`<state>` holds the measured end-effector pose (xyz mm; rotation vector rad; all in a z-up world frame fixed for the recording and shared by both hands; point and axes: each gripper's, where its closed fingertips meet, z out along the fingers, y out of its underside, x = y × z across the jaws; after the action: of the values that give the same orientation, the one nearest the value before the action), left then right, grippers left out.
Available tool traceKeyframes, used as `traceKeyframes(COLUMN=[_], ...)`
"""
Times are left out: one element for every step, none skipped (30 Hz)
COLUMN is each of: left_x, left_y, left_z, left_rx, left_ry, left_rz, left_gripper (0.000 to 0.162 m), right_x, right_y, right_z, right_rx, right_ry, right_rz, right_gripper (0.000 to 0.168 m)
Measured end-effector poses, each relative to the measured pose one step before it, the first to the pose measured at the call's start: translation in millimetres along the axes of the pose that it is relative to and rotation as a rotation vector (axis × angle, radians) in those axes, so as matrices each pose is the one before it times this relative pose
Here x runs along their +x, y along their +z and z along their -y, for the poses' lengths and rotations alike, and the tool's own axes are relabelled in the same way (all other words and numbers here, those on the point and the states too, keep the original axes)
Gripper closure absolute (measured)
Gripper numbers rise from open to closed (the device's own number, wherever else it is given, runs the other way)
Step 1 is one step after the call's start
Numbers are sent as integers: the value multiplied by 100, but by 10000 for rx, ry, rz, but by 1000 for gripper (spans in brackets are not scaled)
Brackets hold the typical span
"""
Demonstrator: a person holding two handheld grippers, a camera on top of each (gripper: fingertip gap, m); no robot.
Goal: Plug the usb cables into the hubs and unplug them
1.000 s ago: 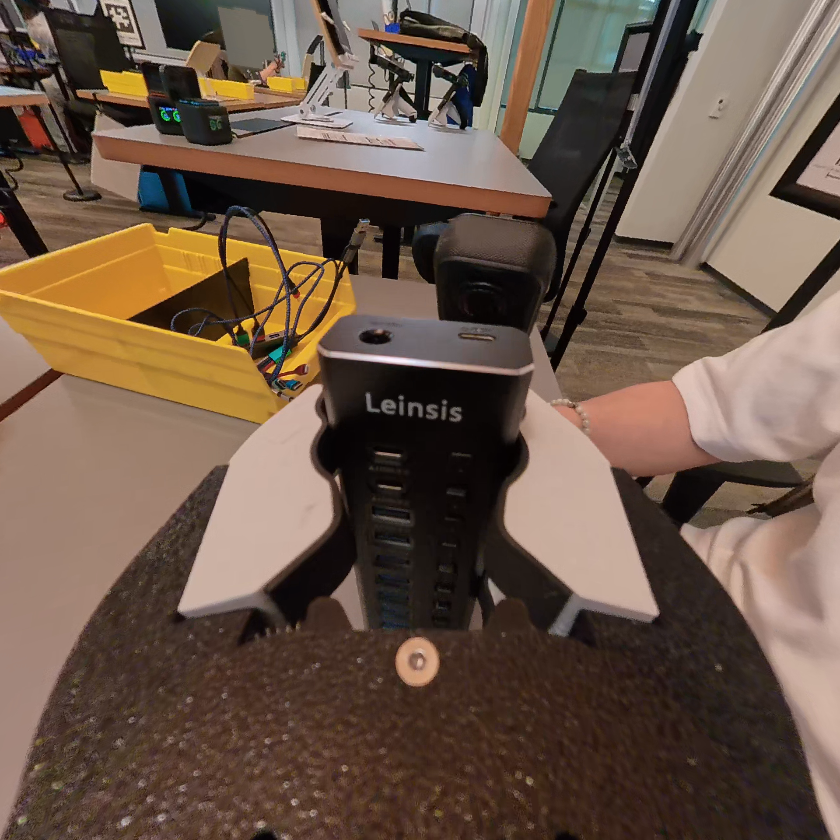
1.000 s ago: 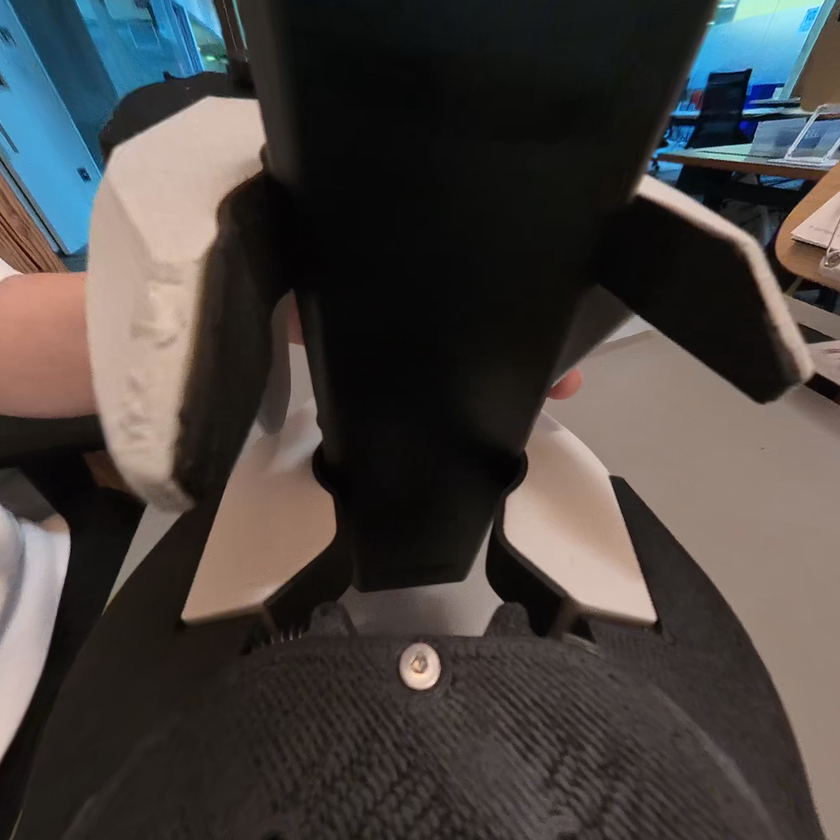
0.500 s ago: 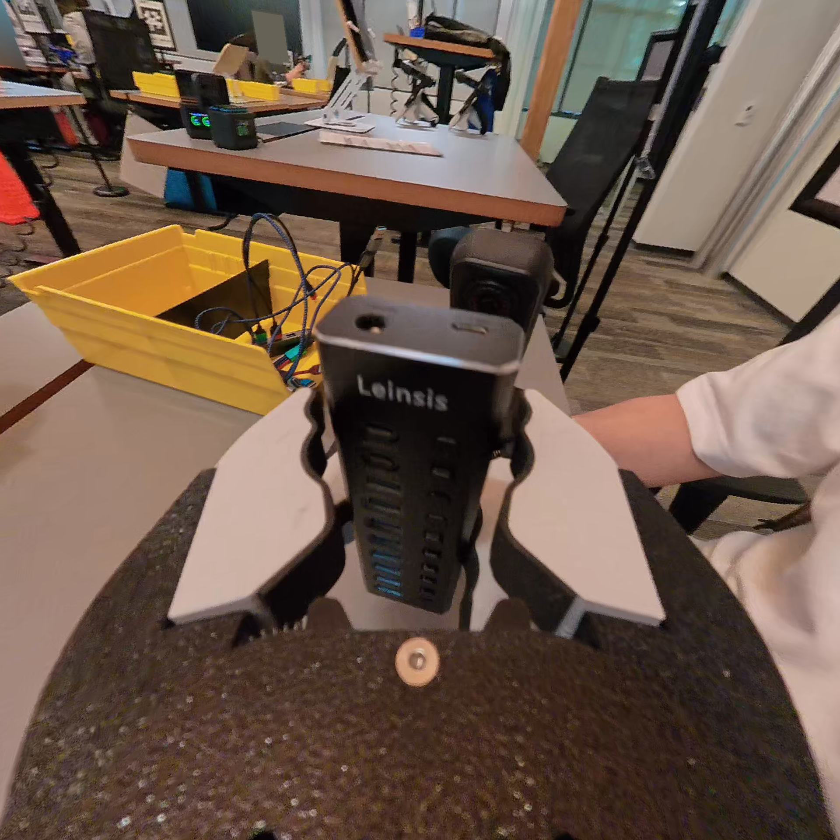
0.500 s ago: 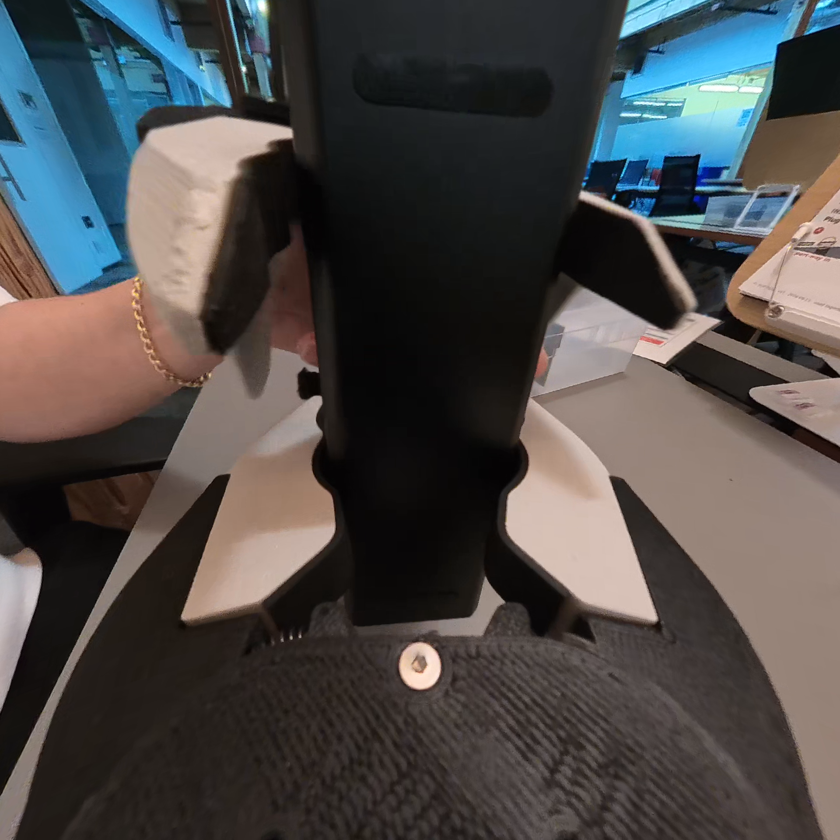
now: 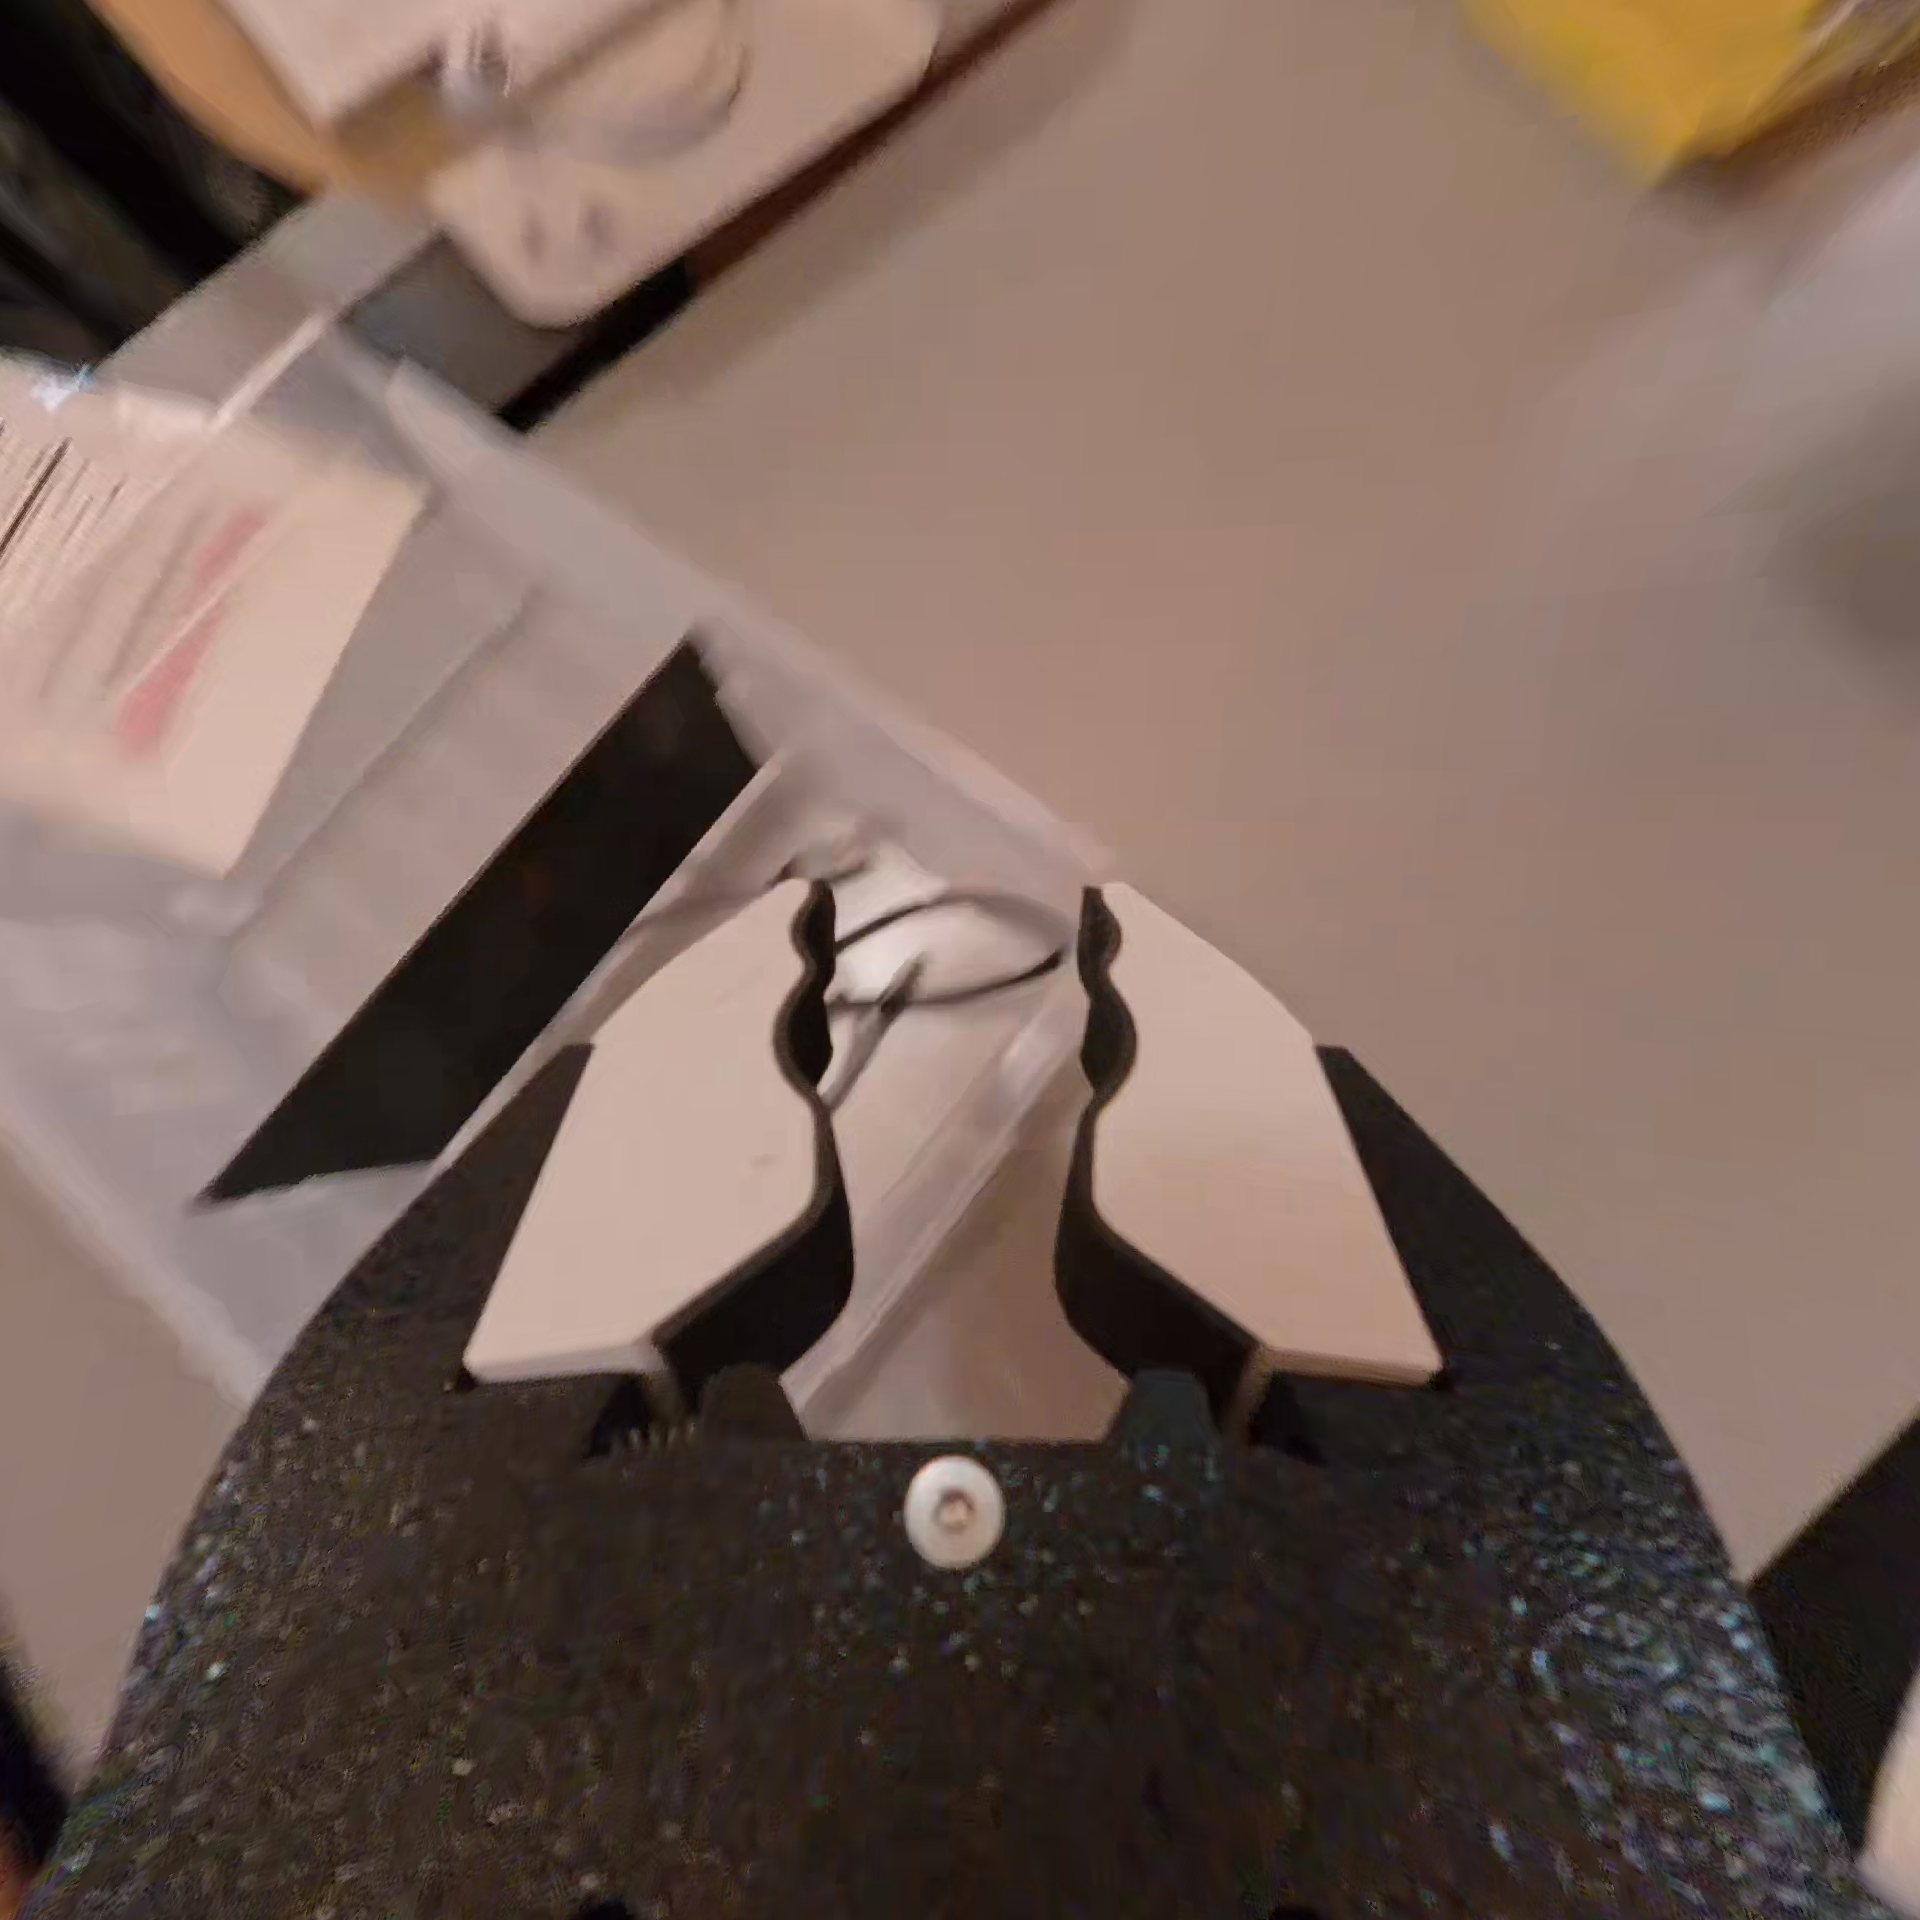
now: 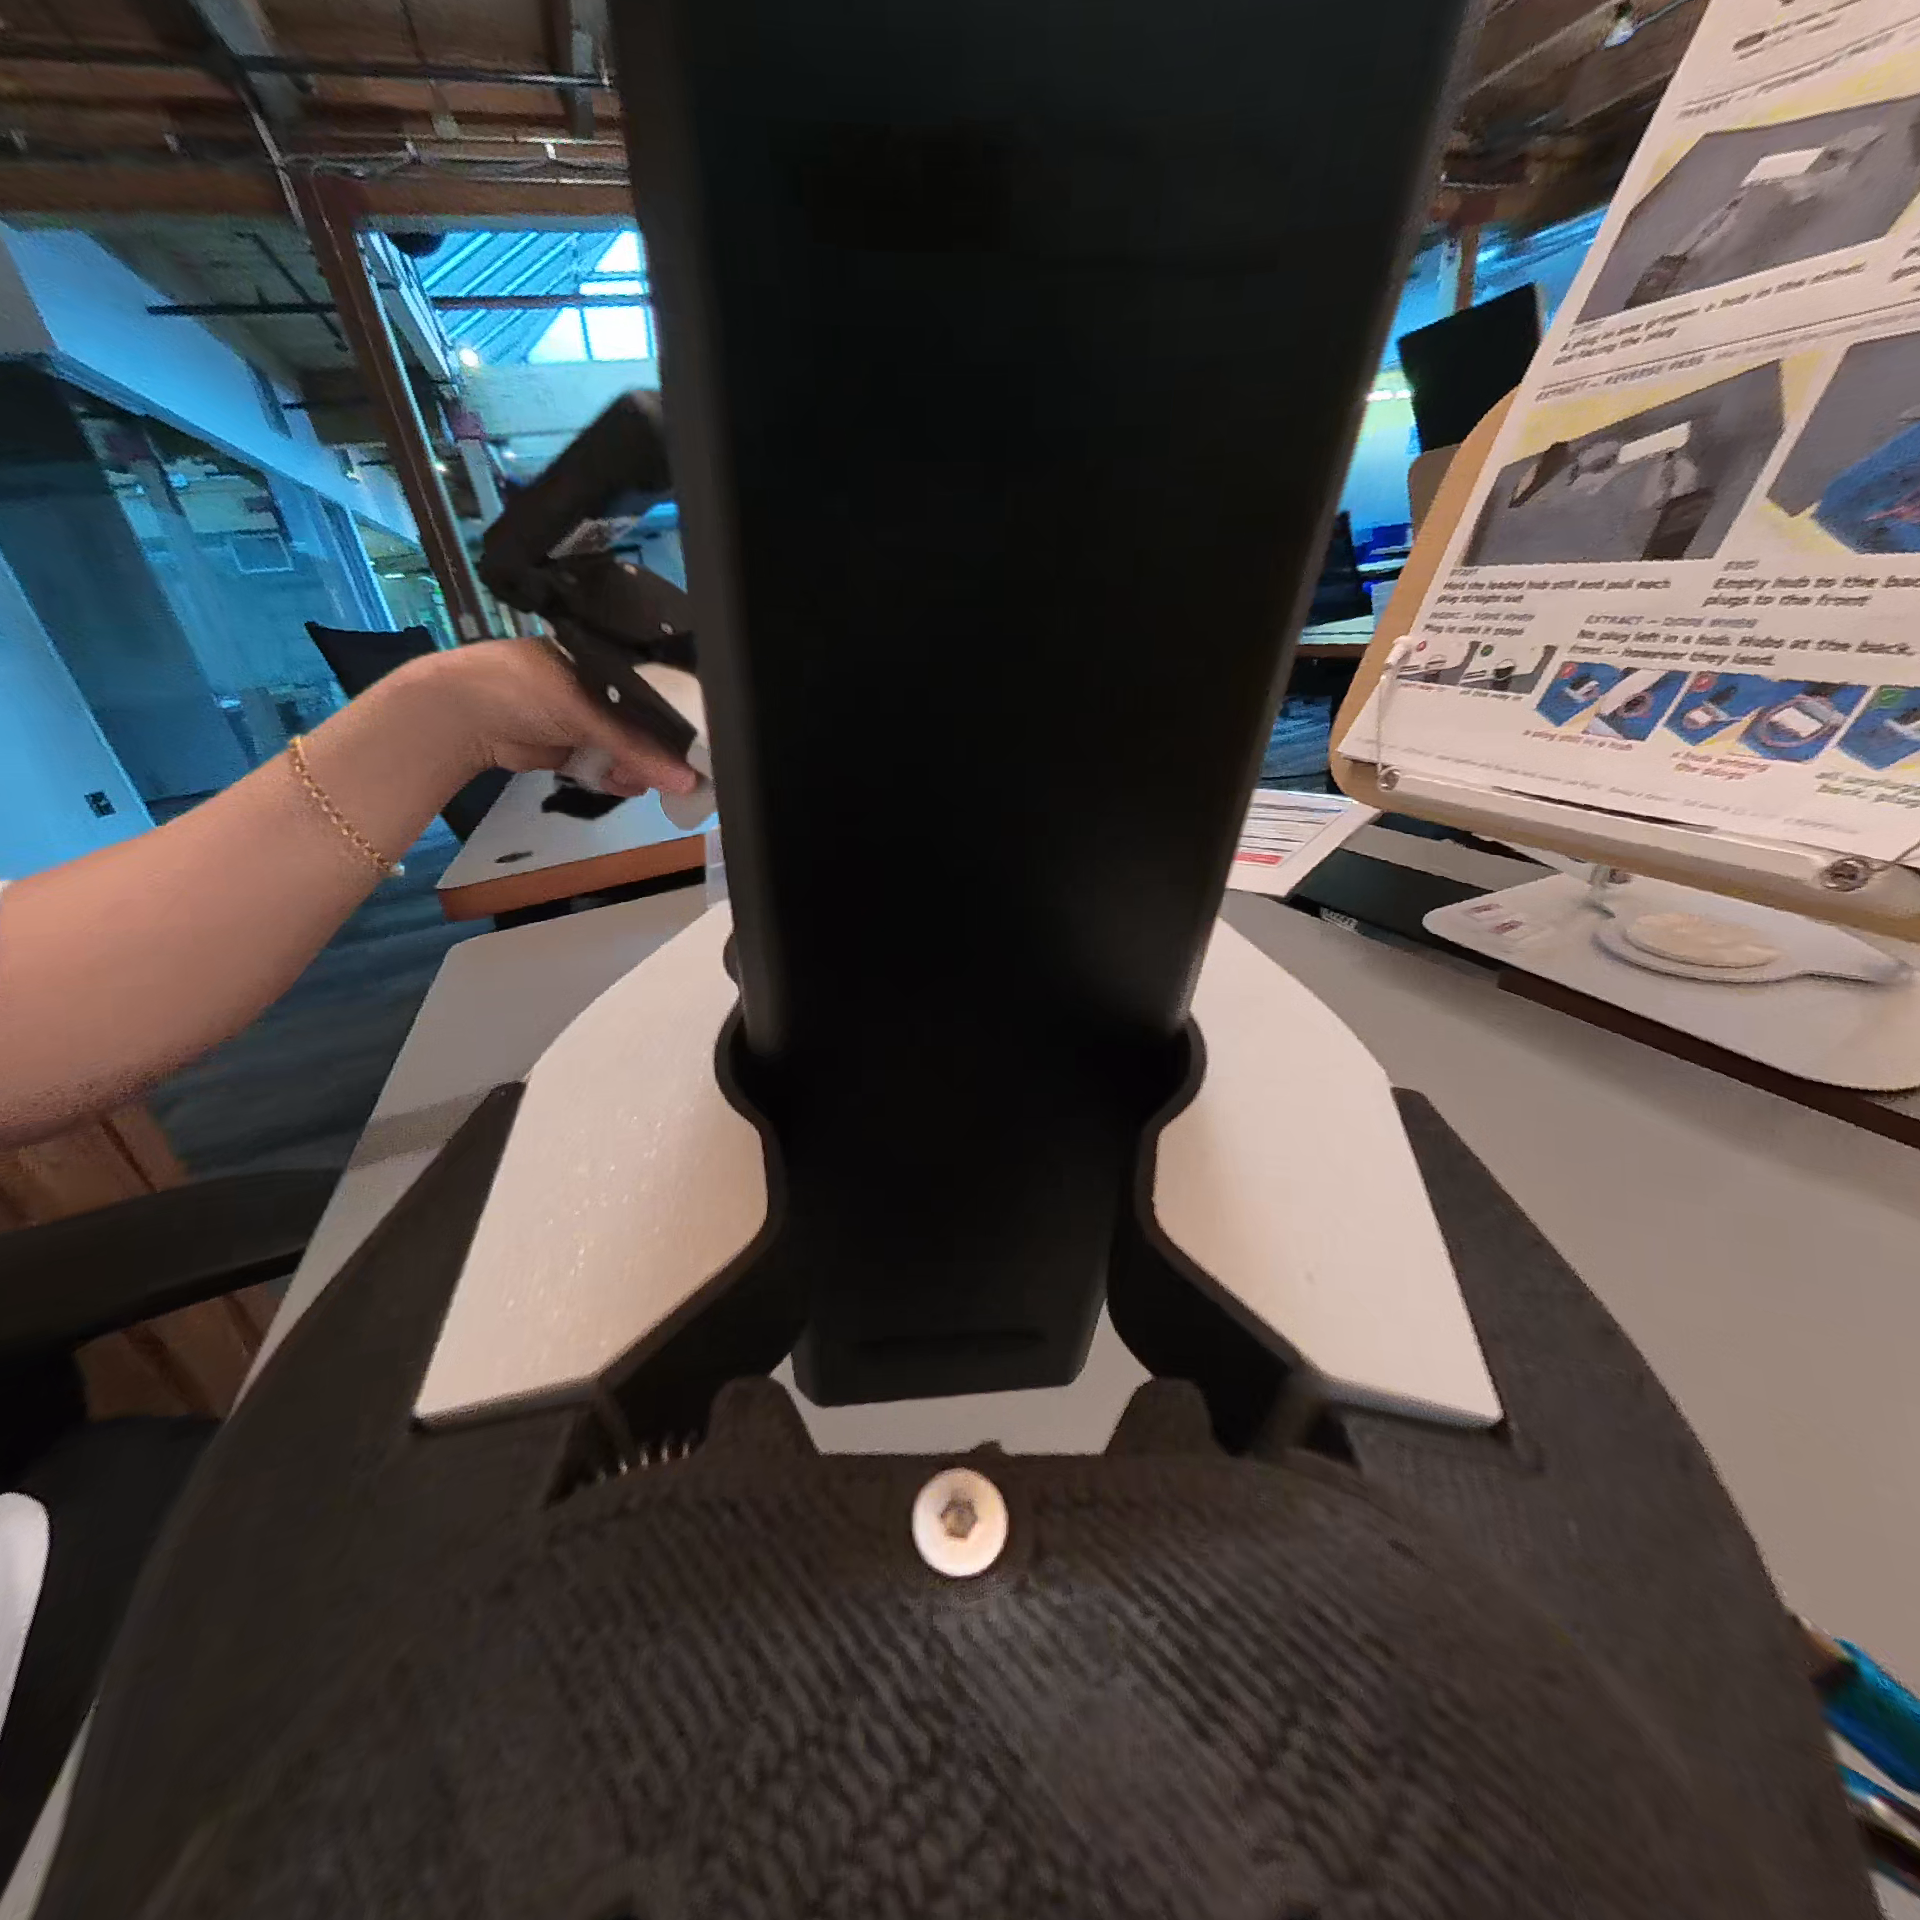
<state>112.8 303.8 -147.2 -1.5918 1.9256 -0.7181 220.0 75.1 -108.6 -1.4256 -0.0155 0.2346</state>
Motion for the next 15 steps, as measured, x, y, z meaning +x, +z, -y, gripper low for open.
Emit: traceKeyframes(left_x=[-1847, -1642, -1308, -808, -271, 183, 440, 471, 389, 338, 284, 177, -46, -450, -837], left_y=[138, 373, 550, 719, 829, 877, 882, 887, 851, 778, 656, 459, 164, -251, -760], left_z=[-1794, -1650, -1299, -772, -239, -57, -128, -38, 183, 396, 562, 588, 459, 340, 445], left_rx=[-820, -790, -633, -359, -57, 10, -126, -165, -65, 48, 155, 196, 129, 29, 81], left_ry=[299, 211, 240, 381, 523, 576, 536, 452, 334, 202, 105, 71, -17, -161, -248], left_rz=[438, 429, 362, 196, 16, -122, -190, -158, -75, -69, -70, -62, 21, 244, 489], left_gripper=[116, 113, 113, 113, 113, 112, 109, 108, 109, 113, 122, 145, 157, 159, 159], right_x=[149, -17, -90, -35, -14, -117, -202, -97, -48, -135, -143, -86, -35, 2, 46], right_y=[-116, -77, -26, 35, 85, 107, 113, 104, 114, 104, 82, 43, 16, -30, -80], right_z=[-20, 4, 52, 5, -32, -106, -140, -105, -146, -165, -108, -50, -35, -19, 45], right_rx=[-33, 5, 34, -10, -50, -81, -88, -61, -76, -110, -72, -33, -34, -43, -15], right_ry=[-33, 2, 9, -12, -37, -29, -31, -82, -96, -56, -50, -59, -49, -37, -53], right_rz=[-39, 50, 65, -3, -29, 56, 104, 9, -32, 44, 48, -2, -19, -15, -37], right_gripper=[95, 94, 95, 95, 94, 94, 94, 95, 95, 95, 95, 95, 95, 95, 95])
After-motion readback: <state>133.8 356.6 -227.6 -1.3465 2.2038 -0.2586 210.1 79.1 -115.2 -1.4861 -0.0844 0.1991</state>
